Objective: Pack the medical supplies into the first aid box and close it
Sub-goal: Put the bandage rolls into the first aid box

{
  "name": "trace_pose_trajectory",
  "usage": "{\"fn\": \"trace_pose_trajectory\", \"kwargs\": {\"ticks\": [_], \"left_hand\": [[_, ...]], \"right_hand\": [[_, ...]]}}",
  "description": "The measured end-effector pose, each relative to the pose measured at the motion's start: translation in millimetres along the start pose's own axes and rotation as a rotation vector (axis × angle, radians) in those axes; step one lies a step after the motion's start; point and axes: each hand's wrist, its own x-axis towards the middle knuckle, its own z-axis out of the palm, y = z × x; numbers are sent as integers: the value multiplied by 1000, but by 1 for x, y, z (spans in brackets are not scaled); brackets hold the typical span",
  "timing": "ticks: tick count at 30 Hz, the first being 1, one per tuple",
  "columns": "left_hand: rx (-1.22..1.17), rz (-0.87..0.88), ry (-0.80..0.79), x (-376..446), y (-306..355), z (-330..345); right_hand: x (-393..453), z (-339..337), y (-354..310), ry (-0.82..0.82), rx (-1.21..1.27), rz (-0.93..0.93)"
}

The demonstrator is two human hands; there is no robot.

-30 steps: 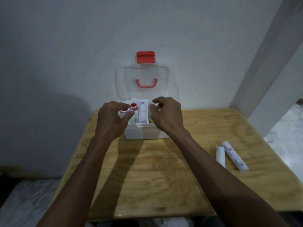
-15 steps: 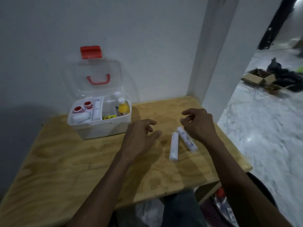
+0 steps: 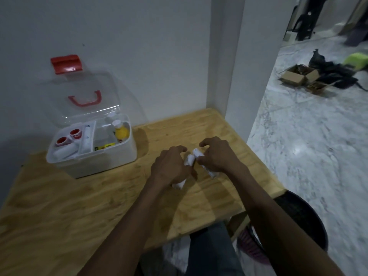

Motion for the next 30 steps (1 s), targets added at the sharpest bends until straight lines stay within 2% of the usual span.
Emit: {"fn": "trace_pose_trajectory", "kwargs": {"ticks": [3,7,13,18,24,27,30], "left_hand": [[44,45,-44,2,1,-5],[-2,65,24,-5,-8,-14],[-273,76,255,-31,-26,-36],[-487,121,509,-56,-48,-66],[-455,161,908,-67,-81,-127],[-430,158,973,-60,-95,-149],[-429,165,939,-49,-105,-154]], "right_hand": [[1,1,3,-3,-3,-27],[0,0,0,54,132,-74],[-4,3,-27,138,354,-128],[1,9,-73,202,502,-245],[19,16,-141,364,634,-396],[29,21,-168,409,643,-485],[37,27,-182,401,594,-543]]}}
